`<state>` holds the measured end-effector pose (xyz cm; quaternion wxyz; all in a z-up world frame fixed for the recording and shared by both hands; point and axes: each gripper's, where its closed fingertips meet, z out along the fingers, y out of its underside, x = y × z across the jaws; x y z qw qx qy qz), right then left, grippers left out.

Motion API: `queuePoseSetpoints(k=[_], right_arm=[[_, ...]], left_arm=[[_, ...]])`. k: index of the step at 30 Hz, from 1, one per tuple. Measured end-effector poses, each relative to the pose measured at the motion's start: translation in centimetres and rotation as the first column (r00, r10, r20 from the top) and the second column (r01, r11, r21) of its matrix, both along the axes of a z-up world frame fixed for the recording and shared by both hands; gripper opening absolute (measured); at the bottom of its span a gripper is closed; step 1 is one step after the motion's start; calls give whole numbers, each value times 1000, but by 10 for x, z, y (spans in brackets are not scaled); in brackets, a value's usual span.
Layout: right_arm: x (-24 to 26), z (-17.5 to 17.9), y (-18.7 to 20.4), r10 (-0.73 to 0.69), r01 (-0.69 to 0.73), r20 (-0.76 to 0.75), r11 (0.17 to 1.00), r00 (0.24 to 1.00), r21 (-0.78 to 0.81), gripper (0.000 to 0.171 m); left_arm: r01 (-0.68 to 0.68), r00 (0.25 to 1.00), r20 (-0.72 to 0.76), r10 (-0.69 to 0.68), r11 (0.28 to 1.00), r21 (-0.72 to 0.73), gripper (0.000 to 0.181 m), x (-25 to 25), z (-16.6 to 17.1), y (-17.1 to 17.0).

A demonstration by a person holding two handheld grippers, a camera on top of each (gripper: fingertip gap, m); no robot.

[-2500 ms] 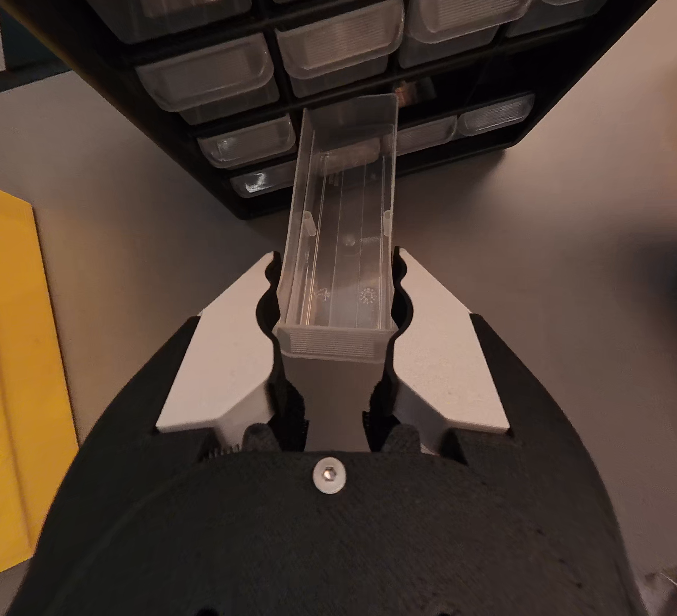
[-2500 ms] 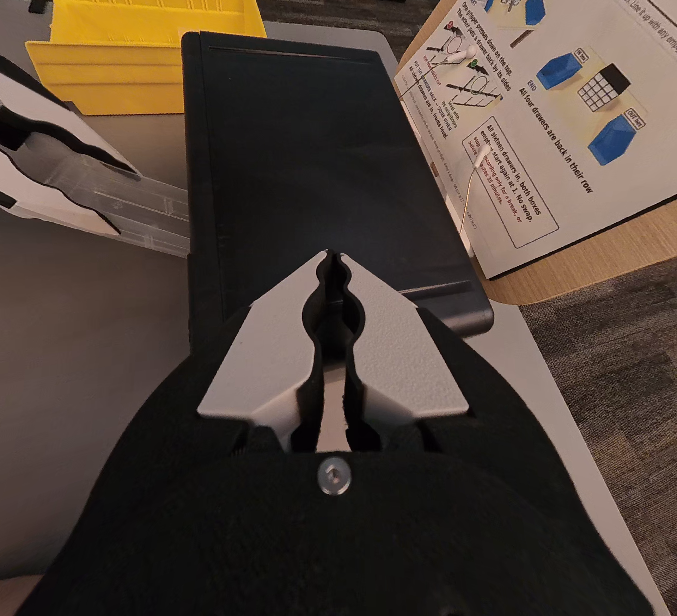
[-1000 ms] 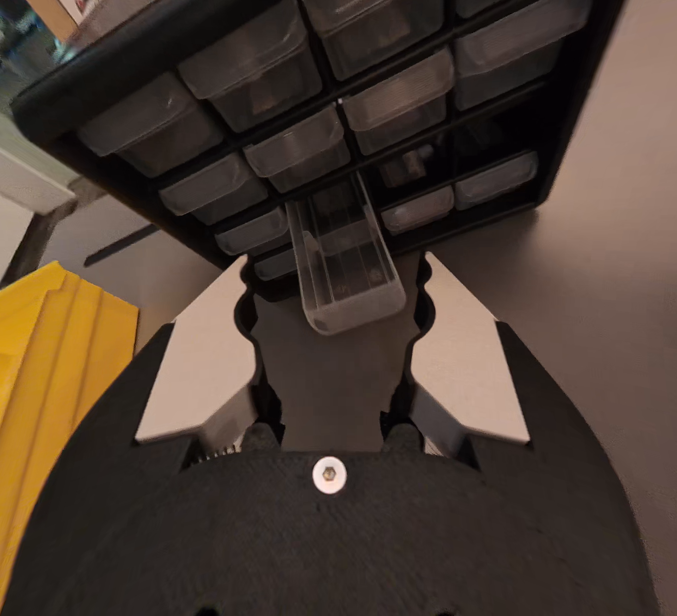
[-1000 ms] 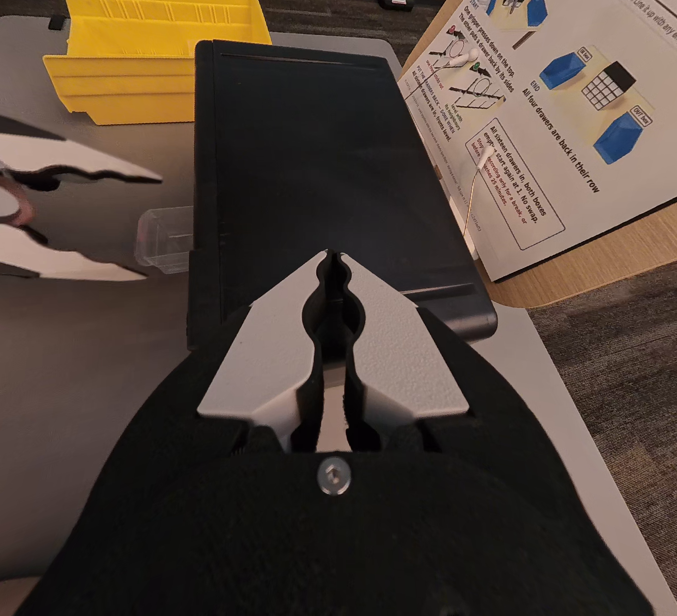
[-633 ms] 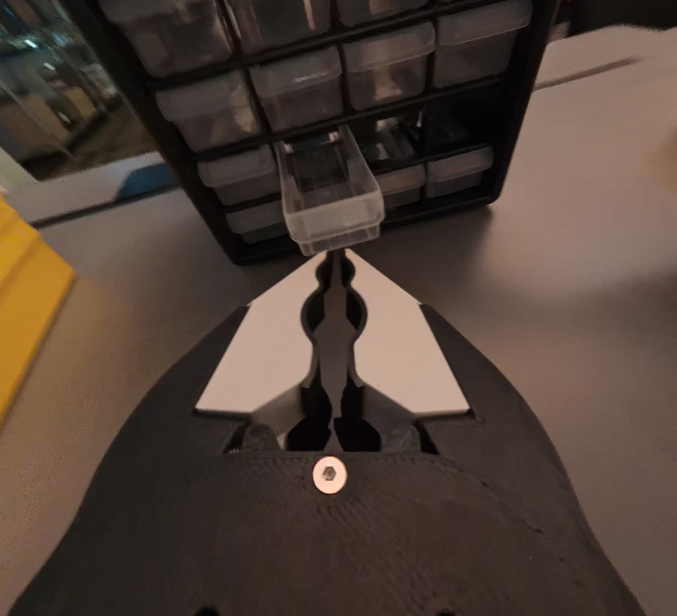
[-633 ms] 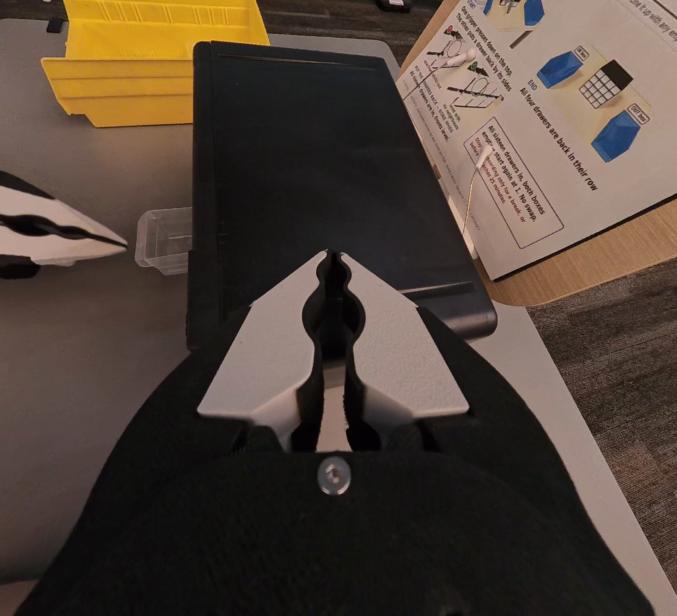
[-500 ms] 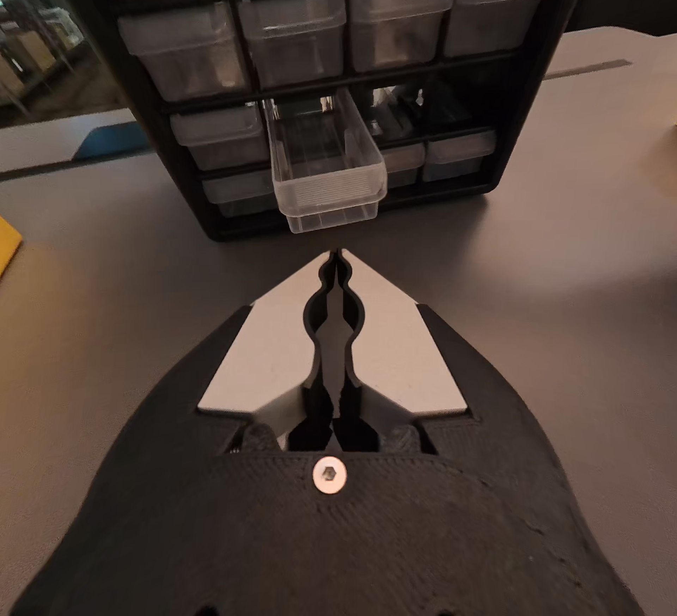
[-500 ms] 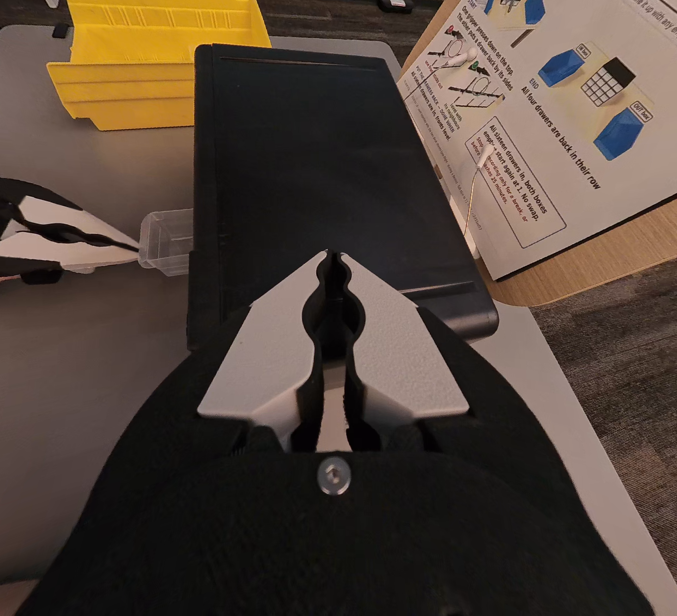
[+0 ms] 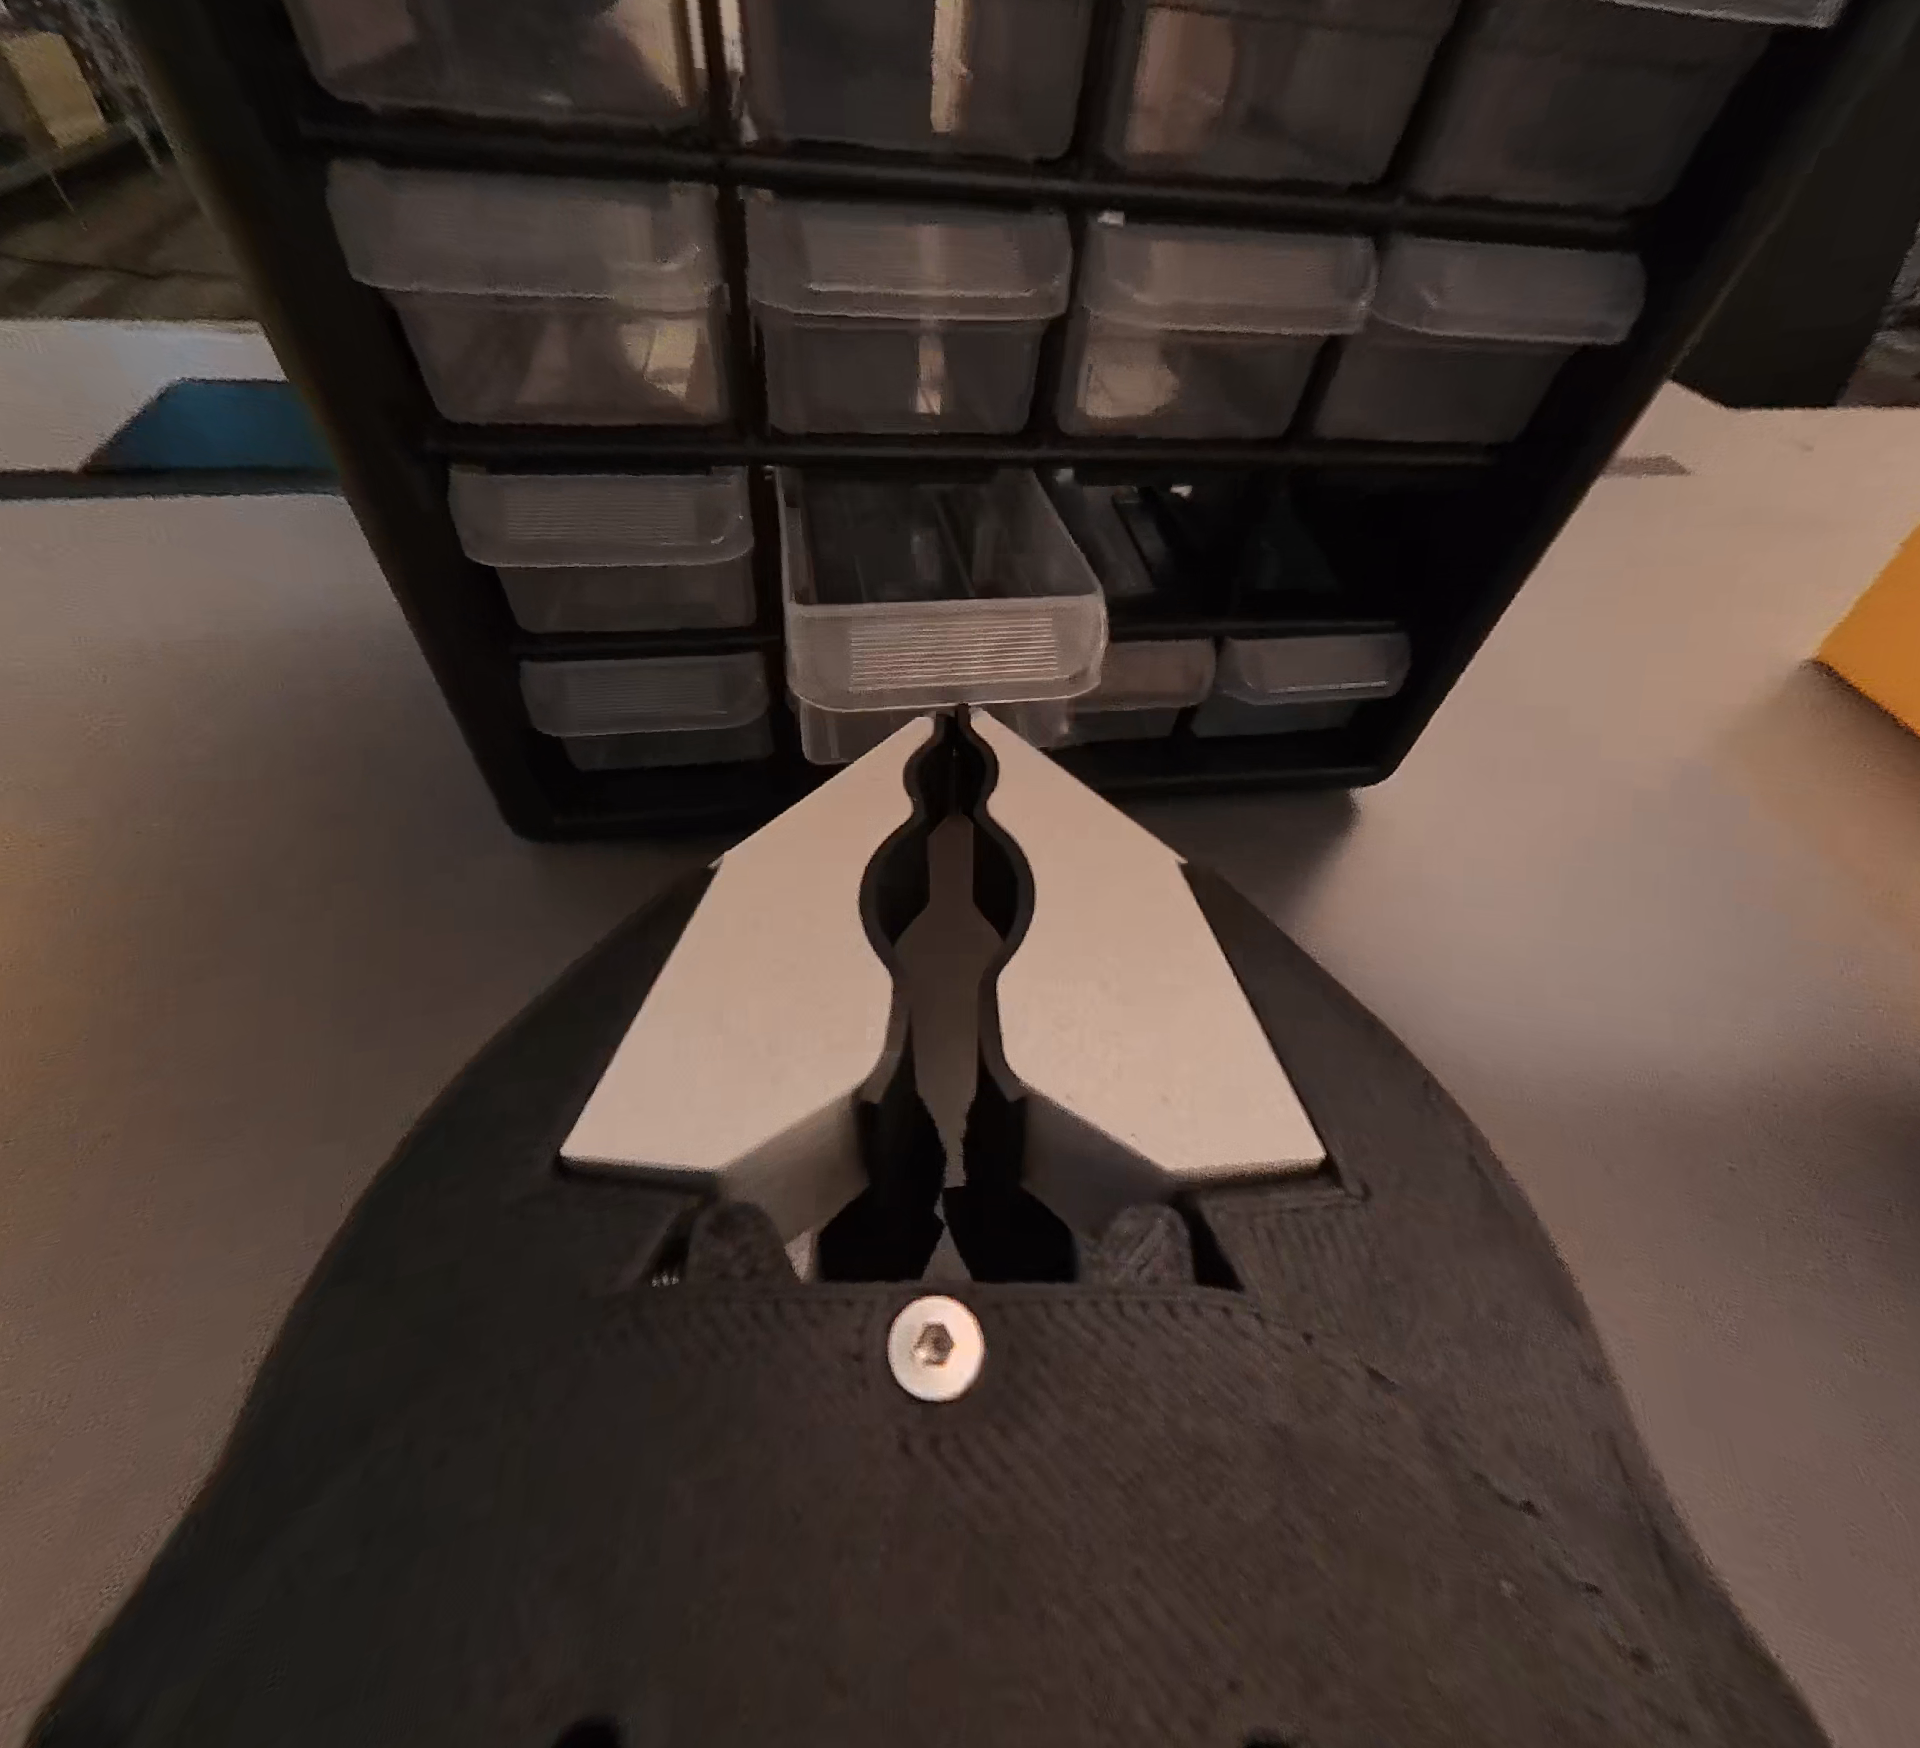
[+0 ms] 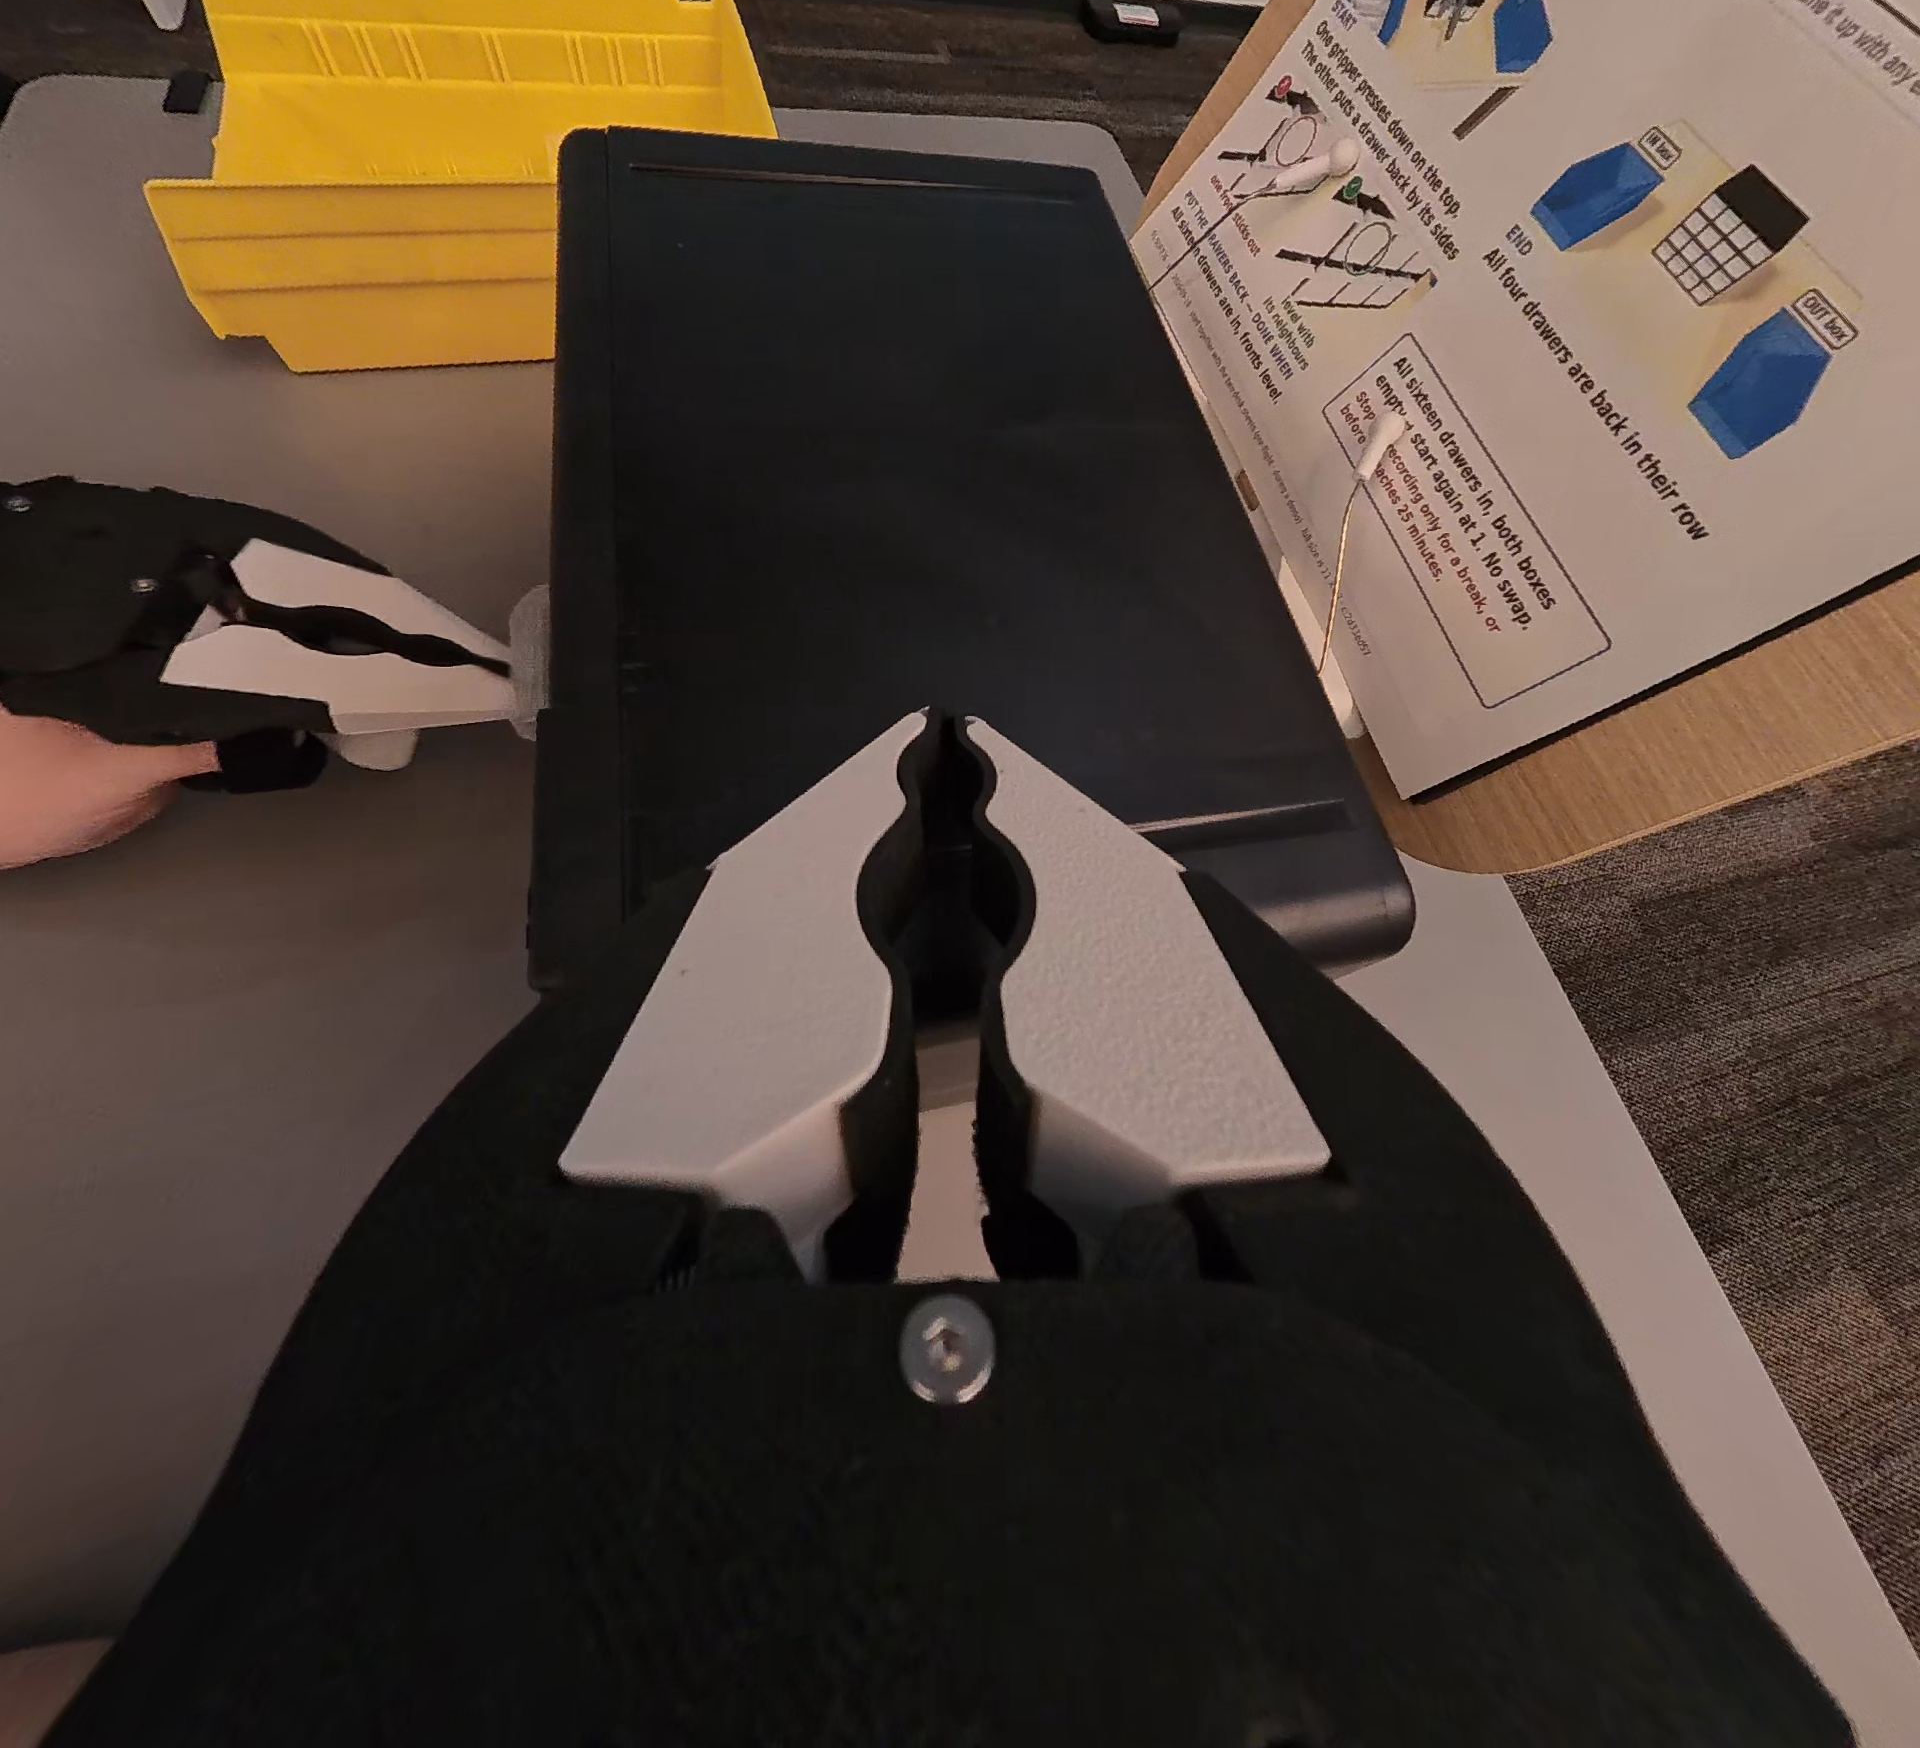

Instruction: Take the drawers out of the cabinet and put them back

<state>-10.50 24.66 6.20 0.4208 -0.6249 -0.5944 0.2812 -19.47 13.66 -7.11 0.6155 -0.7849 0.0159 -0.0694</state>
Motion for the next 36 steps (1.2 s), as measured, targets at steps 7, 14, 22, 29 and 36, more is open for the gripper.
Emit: queuePoseSetpoints(k=[7,14,22,29,36], right_arm=[[0,0,0,3,-3,-3,1000,1000,-6,0],[0,0,0,6,-6,-6,1000,1000,-11,0],[0,0,0,6,-6,-4,1000,1000,-6,0],[0,0,0,2,-2,6,1000,1000,13,0],[0,-1,0,-35,34,36,999,999,41,0]], left_arm=[[-11,997,79,12,1000,-7,0,-6,0,27],[-28,991,130,29,1000,-8,0,-5,0,43],[-21,989,149,23,1000,-14,0,-4,-2,48],[16,993,116,-12,999,-38,5,-10,-5,17],[-60,991,-108,78,985,165,14,-73,72,-43]])
